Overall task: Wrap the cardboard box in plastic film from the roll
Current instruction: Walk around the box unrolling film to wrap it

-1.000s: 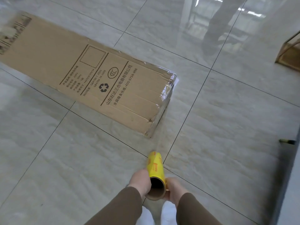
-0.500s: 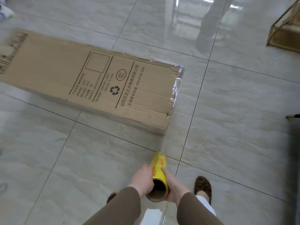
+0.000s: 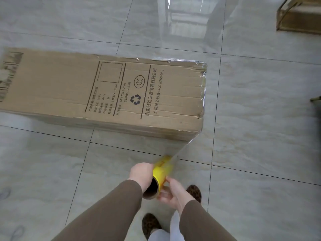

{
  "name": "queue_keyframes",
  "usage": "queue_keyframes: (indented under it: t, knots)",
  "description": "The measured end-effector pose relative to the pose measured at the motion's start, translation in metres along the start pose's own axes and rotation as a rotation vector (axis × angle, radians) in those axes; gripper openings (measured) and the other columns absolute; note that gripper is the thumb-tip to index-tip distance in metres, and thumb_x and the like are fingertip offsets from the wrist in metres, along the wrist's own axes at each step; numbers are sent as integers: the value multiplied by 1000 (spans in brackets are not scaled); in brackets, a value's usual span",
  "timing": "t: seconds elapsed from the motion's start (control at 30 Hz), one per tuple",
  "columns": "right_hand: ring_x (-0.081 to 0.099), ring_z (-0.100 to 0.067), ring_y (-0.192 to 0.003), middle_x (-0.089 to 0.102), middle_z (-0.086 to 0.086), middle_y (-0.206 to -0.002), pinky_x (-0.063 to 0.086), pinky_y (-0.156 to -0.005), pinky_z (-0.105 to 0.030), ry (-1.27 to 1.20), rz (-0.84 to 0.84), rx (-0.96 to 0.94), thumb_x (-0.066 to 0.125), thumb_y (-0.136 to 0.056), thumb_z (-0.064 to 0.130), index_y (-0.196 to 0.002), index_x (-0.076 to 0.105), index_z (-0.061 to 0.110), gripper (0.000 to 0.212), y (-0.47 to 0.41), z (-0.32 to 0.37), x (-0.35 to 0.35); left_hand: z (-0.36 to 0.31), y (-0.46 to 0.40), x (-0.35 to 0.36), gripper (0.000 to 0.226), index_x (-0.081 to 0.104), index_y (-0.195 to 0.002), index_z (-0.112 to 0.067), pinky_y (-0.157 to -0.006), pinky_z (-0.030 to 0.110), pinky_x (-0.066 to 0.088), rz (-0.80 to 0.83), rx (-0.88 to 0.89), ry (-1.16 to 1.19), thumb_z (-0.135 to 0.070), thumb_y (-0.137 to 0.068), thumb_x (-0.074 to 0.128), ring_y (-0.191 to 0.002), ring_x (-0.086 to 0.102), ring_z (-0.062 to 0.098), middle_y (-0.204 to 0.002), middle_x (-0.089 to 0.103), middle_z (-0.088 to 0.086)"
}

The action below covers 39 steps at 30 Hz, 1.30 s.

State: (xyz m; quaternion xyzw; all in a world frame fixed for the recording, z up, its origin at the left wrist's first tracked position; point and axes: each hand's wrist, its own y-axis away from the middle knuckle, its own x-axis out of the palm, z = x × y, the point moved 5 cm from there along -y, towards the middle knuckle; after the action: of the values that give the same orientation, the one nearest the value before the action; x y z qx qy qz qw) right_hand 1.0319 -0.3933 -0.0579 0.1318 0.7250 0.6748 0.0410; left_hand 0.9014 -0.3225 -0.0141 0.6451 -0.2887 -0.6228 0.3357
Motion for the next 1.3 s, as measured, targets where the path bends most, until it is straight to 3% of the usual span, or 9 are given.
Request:
queue_keyframes:
  t: [0.1,0.23,0.4,0.63,0.77,0.87,0.97,1.1,1.3]
  knots:
    - [68,-40,-113,67,-22,-129,50,-106,-59,-73,54,45,51,-106,46,-124,61,5,46,0,2,23,-3,-6,-10,36,61,-120,-21,-88,34,49,-2,72,-145,-7,-90,48,-112,62,26,-119,65,3]
    - [68,-41,-113,72,-21,-108,51,-103,-63,-171,50,99,60,-95,64,-120,64,0,69,-1,0,37,-7,-6,-16,36,61,-121,-20,-85,34,50,-33,186,-324,-7,-91,47,-108,64,27,-115,67,3]
    - [68,-44,-117,72,-28,-122,49,-108,-60,-331,113,165,47,-85,84,-132,64,-1,99,-10,-15,64,-1,-2,-19,37,56,-124,-19,-79,34,50,-16,283,-416,-7,-91,49,-106,65,27,-116,66,4]
    - [63,-47,-123,66,-29,-134,45,-110,-64,-683,189,24,59,-94,66,-143,57,9,76,-27,-35,105,59,-4,-21,61,38,-142,-28,-88,37,49,-37,280,-53,-10,-85,49,-111,59,30,-121,60,6]
    - [57,-44,-132,60,-26,-142,47,-106,-61,-921,153,-14,56,-101,52,-148,54,12,62,-27,-49,137,106,1,-12,35,61,-110,-21,-76,32,53,78,193,159,-10,-79,49,-93,67,31,-107,71,6]
    - [61,-42,-123,64,-27,-130,54,-90,-54,-972,183,-47,52,-104,47,-146,56,7,58,-26,-64,166,130,2,-7,48,62,-115,-23,-75,35,57,112,228,242,-2,-75,45,-89,69,32,-103,72,9]
    - [67,-41,-99,69,-27,-113,65,-60,-46,-939,143,-60,50,-109,32,-145,57,2,47,-35,-83,184,135,-6,-14,54,57,-128,-26,-91,35,52,34,343,-21,-3,-81,47,-110,63,29,-118,68,5]
    - [67,-44,-115,69,-27,-122,64,-69,-51,-918,58,-52,48,-110,39,-138,59,-1,49,-44,-109,200,135,-2,-20,53,53,-132,-27,-84,36,53,-33,522,-464,-3,-86,47,-108,63,28,-117,66,2]
    - [66,-47,-117,68,-29,-129,55,-98,-64,-942,294,-90,56,-87,78,-138,58,10,85,-38,-109,225,127,12,-5,59,45,-139,-34,-58,32,44,-38,741,-798,-6,-88,47,-94,67,26,-105,65,-3]
